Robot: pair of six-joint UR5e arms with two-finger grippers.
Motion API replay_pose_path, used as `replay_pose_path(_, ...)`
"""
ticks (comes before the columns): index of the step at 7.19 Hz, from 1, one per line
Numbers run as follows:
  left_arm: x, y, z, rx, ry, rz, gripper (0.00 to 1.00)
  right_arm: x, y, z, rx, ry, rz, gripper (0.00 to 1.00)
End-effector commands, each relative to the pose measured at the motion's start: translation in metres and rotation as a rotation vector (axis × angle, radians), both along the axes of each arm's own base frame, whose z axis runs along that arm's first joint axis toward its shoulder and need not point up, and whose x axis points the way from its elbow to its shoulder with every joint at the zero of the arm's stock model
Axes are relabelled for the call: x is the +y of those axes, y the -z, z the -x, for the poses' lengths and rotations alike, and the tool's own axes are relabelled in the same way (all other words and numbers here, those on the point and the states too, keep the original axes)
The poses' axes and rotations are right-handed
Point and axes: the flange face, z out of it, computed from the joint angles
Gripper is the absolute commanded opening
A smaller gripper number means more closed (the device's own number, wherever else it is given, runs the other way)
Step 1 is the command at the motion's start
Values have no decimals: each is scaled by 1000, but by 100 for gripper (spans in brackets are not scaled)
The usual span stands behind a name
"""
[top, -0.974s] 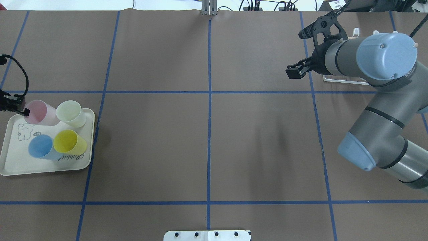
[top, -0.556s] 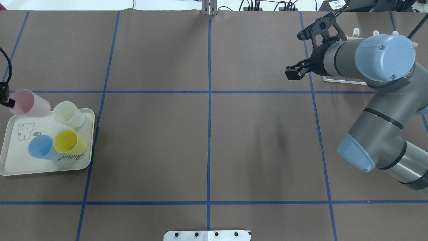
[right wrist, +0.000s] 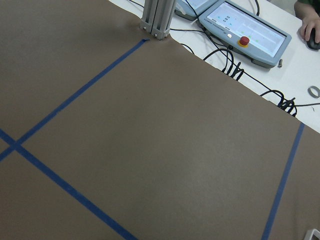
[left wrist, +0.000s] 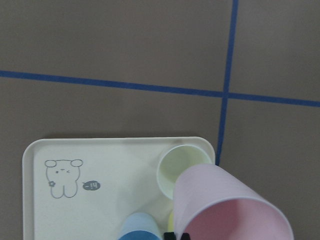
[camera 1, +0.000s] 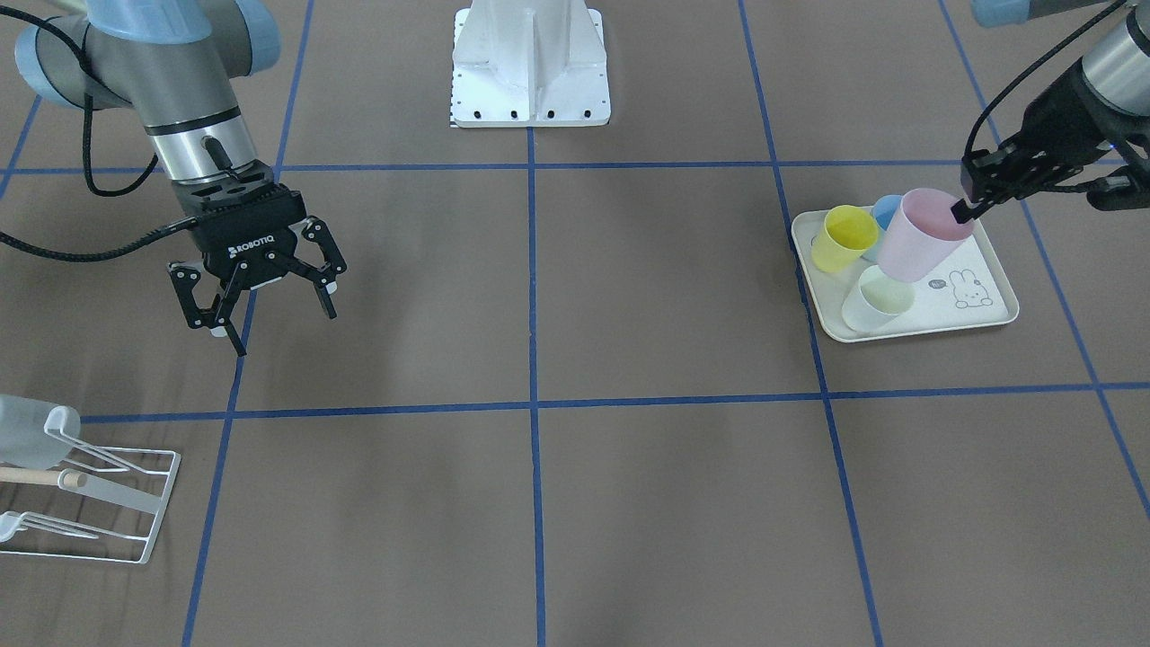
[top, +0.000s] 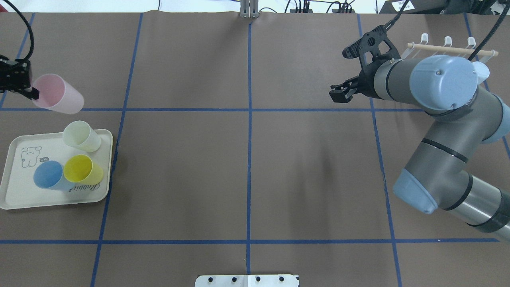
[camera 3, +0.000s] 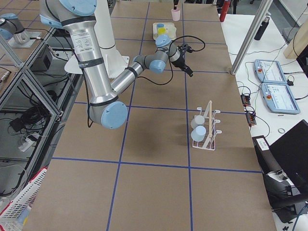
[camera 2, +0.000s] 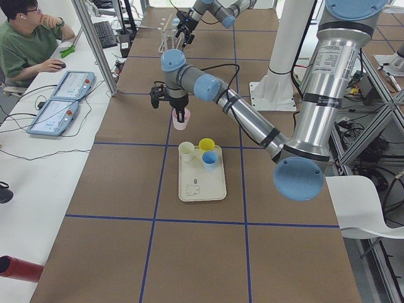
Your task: Transfer IKEA cup to right arm and place on rack
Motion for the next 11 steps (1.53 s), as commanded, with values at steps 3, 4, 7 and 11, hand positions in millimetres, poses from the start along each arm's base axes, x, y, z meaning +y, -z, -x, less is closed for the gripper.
replay_pose_path(3,-8,133,-69,181,51,225,0,16,55,43,-216,50,-187,99)
replay_pose_path(4,-10,150,-80,229,57,295,0,24,83,60,-246,59,-217,99)
replay_pose_path(7,-35,166,-100,339,114,405,0,50,123,106,-261,-15,-305,99)
replay_pose_path(11,-40,199,-109,364,147,597,0,93,137,126,-382,-84,-405,99)
